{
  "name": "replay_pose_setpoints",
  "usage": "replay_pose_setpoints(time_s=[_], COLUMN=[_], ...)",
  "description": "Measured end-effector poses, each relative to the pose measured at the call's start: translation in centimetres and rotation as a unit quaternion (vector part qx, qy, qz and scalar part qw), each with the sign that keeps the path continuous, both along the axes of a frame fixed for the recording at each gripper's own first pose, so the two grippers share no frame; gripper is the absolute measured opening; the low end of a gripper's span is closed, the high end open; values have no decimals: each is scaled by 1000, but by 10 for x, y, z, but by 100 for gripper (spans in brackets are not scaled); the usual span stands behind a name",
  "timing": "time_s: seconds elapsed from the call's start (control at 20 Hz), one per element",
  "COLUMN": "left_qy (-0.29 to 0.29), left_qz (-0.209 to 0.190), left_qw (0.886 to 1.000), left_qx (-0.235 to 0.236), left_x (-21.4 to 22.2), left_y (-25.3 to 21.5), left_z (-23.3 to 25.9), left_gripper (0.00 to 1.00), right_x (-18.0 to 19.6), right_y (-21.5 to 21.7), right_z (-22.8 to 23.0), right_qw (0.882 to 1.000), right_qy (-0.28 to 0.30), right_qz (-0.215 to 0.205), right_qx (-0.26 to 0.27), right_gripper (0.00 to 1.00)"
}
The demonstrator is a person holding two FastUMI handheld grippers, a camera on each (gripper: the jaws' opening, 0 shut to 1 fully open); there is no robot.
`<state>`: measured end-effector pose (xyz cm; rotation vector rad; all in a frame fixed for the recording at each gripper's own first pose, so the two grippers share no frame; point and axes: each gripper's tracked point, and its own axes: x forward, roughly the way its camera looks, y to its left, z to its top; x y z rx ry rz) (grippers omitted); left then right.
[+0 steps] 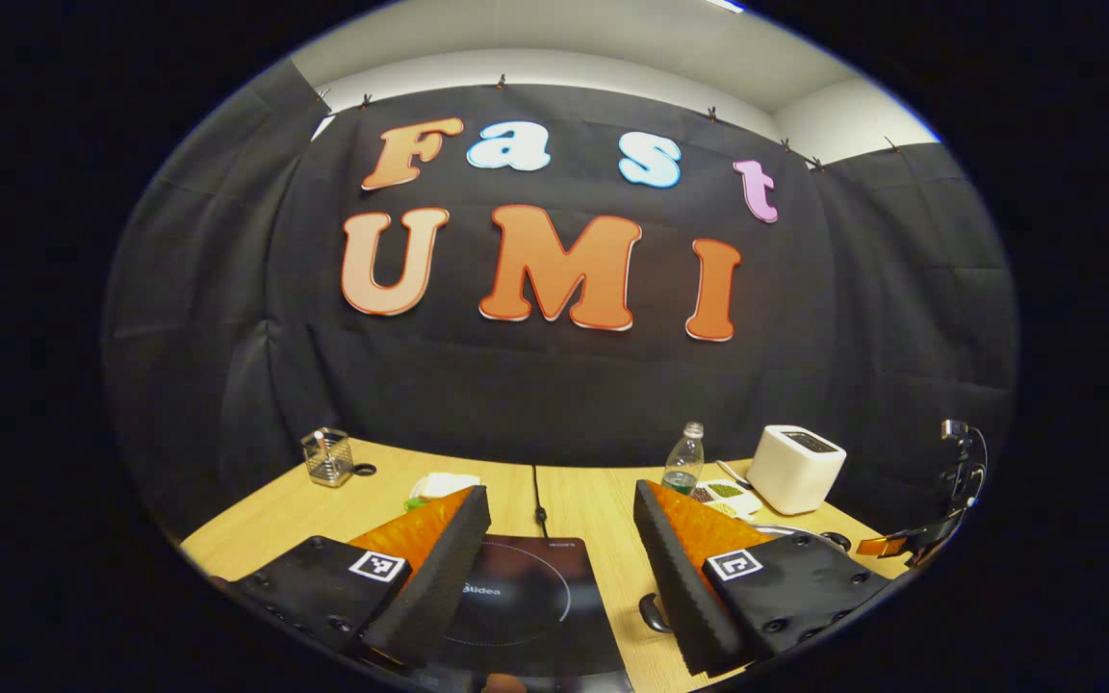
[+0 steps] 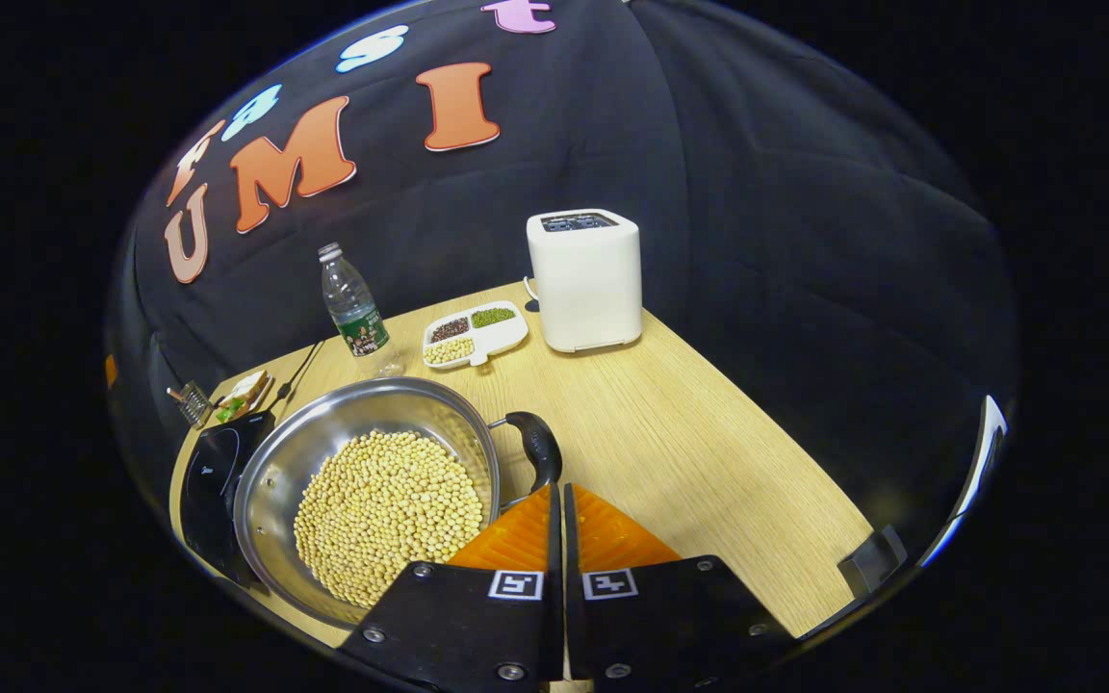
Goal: First push the handle of the pot to place it horizontally, then grasp the pot with both hands and set it on the induction cooktop.
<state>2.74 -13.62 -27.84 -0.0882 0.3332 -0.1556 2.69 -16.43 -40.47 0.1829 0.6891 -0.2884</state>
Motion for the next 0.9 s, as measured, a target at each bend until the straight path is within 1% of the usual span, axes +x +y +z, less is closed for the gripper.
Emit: replay_pose_setpoints(time_s=[0.15, 0.2, 0.25, 0.3, 0.4, 0.5, 0.55, 0.6, 0.65, 0.7, 0.75, 0.8, 0.9], left_qy=[25, 35, 45, 55, 73, 86, 94, 102, 111, 120, 129, 136, 155], left_qz=[-14, -19, -24, -30, -41, -52, -57, -61, -65, -69, -73, -77, -83], left_qw=[1000, 999, 999, 998, 996, 995, 994, 993, 992, 990, 989, 988, 984], left_qx=[-9, -12, -15, -15, -8, -6, -7, -8, -9, -9, -7, -3, 4], left_x=[-2, -3, -3, -2, -1, -2, -2, -4, -5, -6, -7, -9, -11], left_y=[-20, -27, -34, -41, -53, -67, -72, -79, -84, -90, -94, -99, -106], left_z=[-28, -40, -49, -58, -74, -87, -94, -102, -110, -117, -125, -132, -148], left_gripper=[97, 98, 97, 97, 99, 98, 99, 98, 99, 99, 99, 99, 99], right_x=[2, 5, 7, 9, 14, 21, 25, 28, 30, 30, 33, 33, 37], right_y=[2, 4, 5, 5, 5, 5, 6, 6, 6, 5, 5, 3, 2], right_z=[1, 1, 3, 4, 9, 7, 5, 2, -1, -4, -7, -8, -14], right_qw=[1000, 1000, 999, 999, 997, 996, 995, 995, 996, 996, 996, 996, 996], right_qy=[-7, -10, -14, -17, -31, -39, -39, -35, -32, -30, -28, -28, -27], right_qz=[11, 18, 26, 33, 47, 57, 58, 58, 59, 60, 60, 59, 60], right_qx=[-11, -15, -22, -33, -53, -63, -66, -66, -65, -64, -65, -66, -64], right_gripper=[4, 6, 9, 16, 22, 39, 43, 53, 57, 64, 67, 73, 80])
